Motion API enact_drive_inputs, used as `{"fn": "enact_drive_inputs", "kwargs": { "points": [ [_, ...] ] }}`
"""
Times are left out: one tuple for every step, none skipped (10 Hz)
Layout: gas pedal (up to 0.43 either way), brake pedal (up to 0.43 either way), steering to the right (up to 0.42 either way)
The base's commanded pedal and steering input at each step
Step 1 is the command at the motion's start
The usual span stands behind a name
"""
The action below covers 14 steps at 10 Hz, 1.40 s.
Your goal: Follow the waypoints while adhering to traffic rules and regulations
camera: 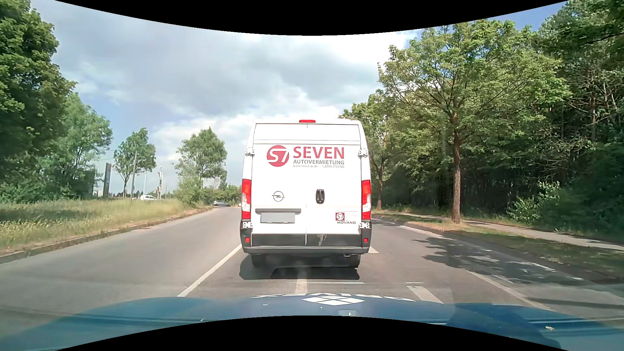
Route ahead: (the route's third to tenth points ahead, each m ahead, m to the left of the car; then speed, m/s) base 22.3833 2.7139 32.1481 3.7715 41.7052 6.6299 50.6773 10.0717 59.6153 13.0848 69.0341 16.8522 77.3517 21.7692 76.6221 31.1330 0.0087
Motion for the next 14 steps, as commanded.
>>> {"fn": "enact_drive_inputs", "kwargs": {
  "points": [
    [0.000, 0.256, -0.020],
    [0.000, 0.256, -0.020],
    [0.000, 0.256, -0.020],
    [0.000, 0.256, -0.020],
    [0.000, 0.256, -0.020],
    [0.000, 0.256, -0.020],
    [0.000, 0.256, -0.020],
    [0.000, 0.256, -0.020],
    [0.000, 0.256, -0.020],
    [0.000, 0.256, -0.020],
    [0.000, 0.256, -0.020],
    [0.000, 0.256, -0.020],
    [0.000, 0.256, -0.020],
    [0.000, 0.256, -0.020]
  ]
}}
